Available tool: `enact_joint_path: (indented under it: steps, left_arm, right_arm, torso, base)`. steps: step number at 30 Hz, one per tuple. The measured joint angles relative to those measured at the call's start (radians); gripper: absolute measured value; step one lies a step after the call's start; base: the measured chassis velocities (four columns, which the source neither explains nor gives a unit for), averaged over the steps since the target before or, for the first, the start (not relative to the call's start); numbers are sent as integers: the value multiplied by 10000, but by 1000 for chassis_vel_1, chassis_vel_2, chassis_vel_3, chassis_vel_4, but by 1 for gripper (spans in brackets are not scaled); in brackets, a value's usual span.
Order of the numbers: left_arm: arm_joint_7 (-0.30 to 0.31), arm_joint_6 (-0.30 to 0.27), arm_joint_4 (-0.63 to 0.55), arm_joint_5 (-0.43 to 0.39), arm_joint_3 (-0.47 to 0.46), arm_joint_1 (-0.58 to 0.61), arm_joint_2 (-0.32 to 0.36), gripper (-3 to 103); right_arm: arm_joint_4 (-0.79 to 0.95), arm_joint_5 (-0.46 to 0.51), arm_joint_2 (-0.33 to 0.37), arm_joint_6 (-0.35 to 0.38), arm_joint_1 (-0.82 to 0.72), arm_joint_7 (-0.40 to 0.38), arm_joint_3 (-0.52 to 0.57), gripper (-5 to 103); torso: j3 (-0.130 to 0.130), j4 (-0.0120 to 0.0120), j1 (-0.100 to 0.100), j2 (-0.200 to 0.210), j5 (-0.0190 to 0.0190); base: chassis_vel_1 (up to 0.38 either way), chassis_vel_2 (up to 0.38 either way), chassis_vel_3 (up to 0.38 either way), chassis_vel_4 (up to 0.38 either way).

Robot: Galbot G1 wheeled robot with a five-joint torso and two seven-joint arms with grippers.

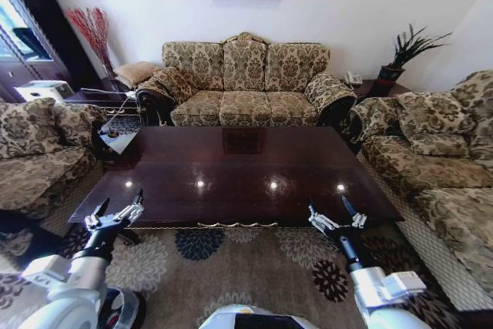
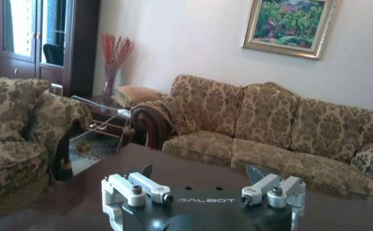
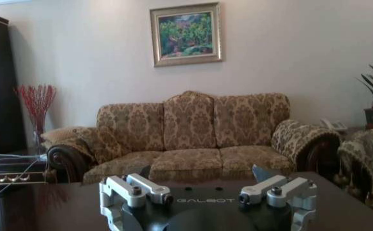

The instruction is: Move to the front of the table and place the trash on the table into the trash bin.

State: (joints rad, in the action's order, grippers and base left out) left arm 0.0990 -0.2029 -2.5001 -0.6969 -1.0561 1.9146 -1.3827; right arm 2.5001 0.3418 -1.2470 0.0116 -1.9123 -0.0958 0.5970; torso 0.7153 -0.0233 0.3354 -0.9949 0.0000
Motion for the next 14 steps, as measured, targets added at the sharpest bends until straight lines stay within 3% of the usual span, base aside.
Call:
enact_joint_path:
  steps: [14]
  left_arm:
    - [0,0,0,1,0,0,0,99]
  right_arm:
    - [0,0,0,0,0,0,0,100]
  torso:
    - [0,0,0,0,0]
  base:
    - [0,0,0,0]
